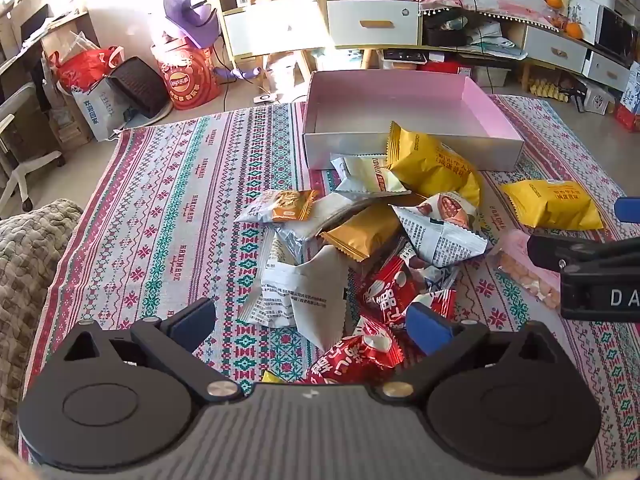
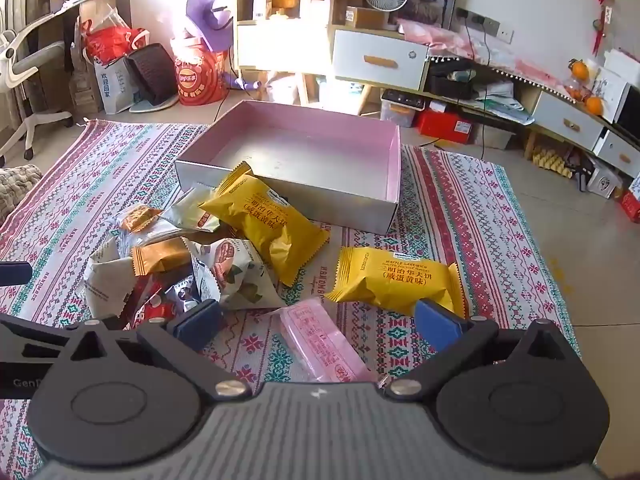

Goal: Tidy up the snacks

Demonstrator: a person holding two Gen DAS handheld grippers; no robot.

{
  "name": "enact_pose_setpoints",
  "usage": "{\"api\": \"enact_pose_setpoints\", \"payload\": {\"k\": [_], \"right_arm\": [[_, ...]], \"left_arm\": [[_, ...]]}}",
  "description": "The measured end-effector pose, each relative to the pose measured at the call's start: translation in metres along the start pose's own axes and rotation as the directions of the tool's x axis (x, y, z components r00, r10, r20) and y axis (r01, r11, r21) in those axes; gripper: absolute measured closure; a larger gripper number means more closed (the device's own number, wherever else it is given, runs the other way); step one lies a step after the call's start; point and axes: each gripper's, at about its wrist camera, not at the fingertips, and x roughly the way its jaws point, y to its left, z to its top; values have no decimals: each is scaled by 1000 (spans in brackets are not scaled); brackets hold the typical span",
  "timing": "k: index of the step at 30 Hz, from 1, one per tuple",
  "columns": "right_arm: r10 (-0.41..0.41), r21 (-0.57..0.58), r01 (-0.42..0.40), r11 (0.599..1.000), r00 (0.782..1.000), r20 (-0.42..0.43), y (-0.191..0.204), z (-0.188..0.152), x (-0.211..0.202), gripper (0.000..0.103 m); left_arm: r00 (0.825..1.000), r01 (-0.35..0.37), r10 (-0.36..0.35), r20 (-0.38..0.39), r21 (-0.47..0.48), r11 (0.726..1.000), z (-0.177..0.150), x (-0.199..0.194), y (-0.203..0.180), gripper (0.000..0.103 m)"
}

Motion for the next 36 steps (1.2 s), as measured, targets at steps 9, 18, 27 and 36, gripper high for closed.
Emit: {"api": "enact_pose_setpoints", "payload": {"k": [9,18,27,36], "right_arm": [[8,7,-8,1000,1000,-13,1,-1,2,0],[11,11,-11,1000,1000,-15,0,-1,1,0],[11,10,-11,1000,1000,-15,0,-1,1,0],[12,11,-11,1000,1000,-16,0,-2,1,0]], "left_arm": [[1000,6,-6,-4,-9,1000,1,0,-2,0],[1000,12,-12,-5,-10,1000,0,0,-1,0],[1000,13,-13,-6,-12,1000,0,0,0,0],[1000,15,-15,-6,-11,1000,1,0,0,0]]}}
